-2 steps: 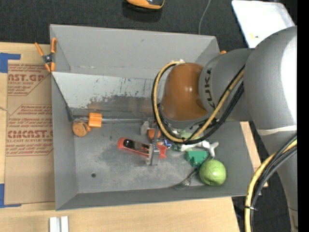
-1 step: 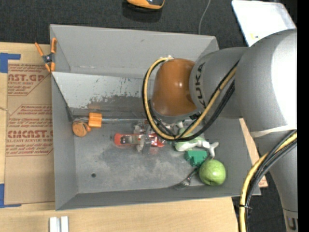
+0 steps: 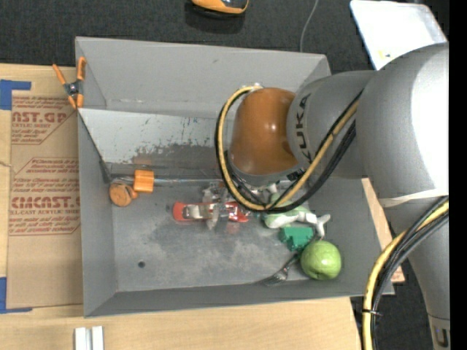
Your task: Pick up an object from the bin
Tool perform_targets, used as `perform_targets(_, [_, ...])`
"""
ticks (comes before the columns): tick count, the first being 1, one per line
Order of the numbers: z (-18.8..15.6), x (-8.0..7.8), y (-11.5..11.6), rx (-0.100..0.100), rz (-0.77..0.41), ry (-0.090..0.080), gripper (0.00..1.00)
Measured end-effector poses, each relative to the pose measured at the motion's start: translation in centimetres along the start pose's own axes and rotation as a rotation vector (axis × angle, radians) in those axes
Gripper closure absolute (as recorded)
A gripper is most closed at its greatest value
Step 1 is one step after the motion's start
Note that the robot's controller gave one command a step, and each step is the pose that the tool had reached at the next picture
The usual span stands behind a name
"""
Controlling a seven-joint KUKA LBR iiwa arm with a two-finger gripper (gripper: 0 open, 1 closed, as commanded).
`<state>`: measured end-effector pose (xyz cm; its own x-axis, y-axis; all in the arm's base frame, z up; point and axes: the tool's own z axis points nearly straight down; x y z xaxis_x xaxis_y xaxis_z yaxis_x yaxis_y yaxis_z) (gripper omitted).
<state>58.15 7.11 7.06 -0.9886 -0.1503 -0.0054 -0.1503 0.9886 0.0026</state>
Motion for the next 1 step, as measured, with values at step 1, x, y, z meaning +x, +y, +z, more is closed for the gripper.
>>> perform_targets(1, [-13.73, -0.79, 0.14, 0.000, 0.024, -0.002, 1.00])
